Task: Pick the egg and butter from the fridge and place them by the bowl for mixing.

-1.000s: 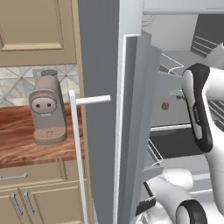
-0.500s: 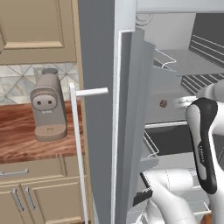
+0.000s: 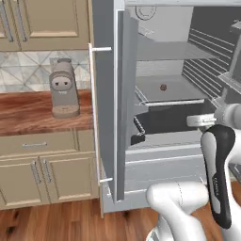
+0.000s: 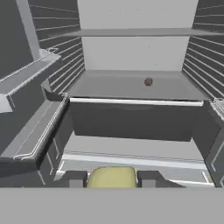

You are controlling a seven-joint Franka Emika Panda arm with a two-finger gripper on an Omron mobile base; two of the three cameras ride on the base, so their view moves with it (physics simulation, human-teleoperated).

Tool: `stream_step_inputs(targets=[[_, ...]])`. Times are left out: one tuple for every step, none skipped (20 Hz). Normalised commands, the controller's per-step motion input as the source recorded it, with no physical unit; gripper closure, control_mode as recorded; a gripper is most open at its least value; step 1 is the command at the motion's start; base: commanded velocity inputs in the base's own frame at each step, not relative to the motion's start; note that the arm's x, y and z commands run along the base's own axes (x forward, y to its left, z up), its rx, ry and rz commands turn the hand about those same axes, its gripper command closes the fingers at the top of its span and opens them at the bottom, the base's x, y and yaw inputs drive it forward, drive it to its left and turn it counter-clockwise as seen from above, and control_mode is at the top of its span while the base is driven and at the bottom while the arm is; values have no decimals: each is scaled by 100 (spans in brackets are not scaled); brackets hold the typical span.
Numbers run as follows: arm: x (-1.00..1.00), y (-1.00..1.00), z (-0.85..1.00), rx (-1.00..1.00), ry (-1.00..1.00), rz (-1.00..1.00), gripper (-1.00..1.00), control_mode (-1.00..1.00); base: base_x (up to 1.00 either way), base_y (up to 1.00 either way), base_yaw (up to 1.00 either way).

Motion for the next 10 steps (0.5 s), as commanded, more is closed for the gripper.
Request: stream_step_inputs(targets=[[0,0,0,0,0,0,100,100,-87,100,10],[0,0,0,0,0,0,100,100,-73,100,10],[0,0,0,0,0,0,100,100,-66,100,9],[0,0,0,0,0,0,100,100,-59,100,8],[0,0,0,0,0,0,100,100,-55,100,8],[0,0,0,0,0,0,100,100,-49,100,9],[0,0,0,0,0,0,100,100,-45,100,9],[0,0,0,0,0,0,100,100,-39,100,10],[0,0,0,0,0,0,100,100,-32,100,9],[0,0,0,0,0,0,100,100,-18,100,9]])
